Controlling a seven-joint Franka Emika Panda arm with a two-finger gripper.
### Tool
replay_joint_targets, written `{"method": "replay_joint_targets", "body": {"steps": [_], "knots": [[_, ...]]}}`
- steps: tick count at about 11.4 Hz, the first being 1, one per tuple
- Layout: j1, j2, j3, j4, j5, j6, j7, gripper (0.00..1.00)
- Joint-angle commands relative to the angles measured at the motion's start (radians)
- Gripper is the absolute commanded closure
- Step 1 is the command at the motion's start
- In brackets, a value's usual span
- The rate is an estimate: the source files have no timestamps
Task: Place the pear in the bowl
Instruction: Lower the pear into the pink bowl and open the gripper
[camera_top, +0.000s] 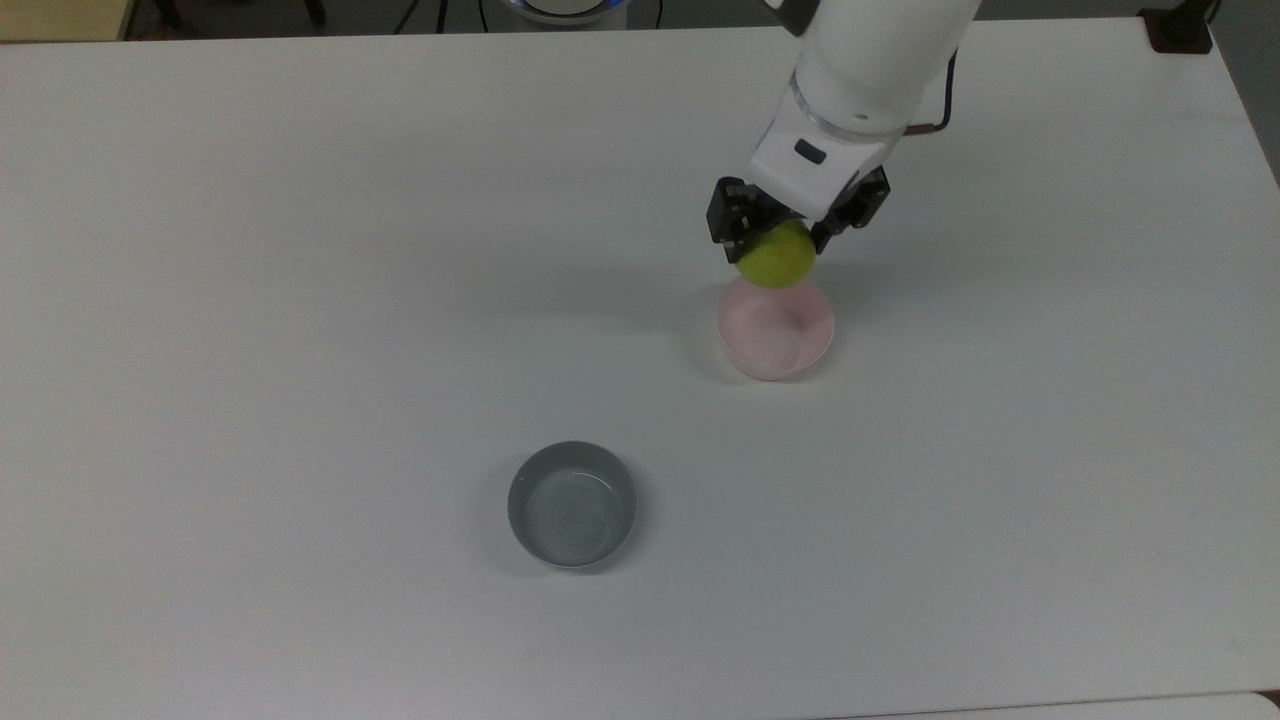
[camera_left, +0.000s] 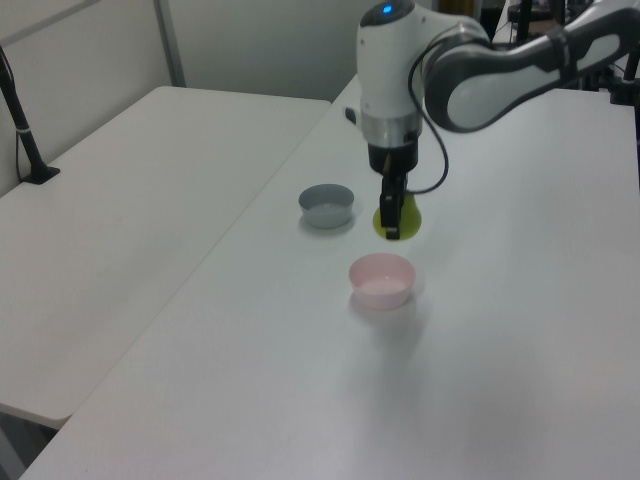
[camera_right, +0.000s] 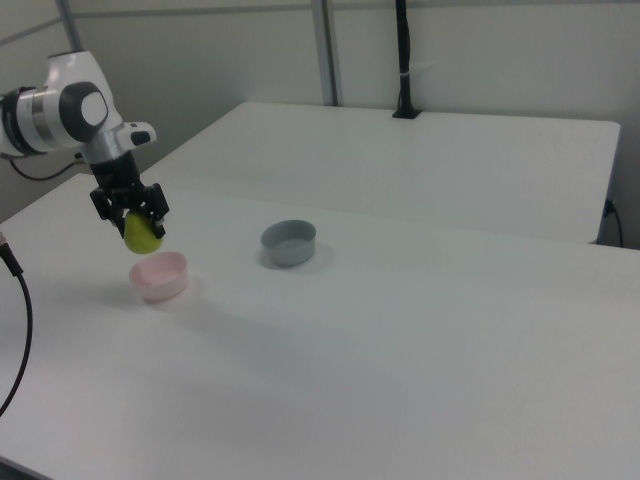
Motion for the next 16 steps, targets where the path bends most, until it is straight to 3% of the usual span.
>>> {"method": "replay_joint_targets", "body": {"steps": [1, 6, 9, 10, 13, 16], "knots": [[0.015, 0.067, -0.017, -0.007, -0.008, 0.111, 0.062, 0.54], [0.015, 0.124, -0.015, -0.010, -0.002, 0.157, 0.092, 0.54], [0.027, 0.139, -0.015, -0.016, -0.003, 0.180, 0.096, 0.49], [0.033, 0.141, -0.015, -0.016, -0.003, 0.182, 0.096, 0.43], [0.033, 0.139, -0.015, -0.024, 0.001, 0.180, 0.098, 0.00], [0.032, 0.138, -0.015, -0.024, 0.000, 0.174, 0.098, 0.00]]}}
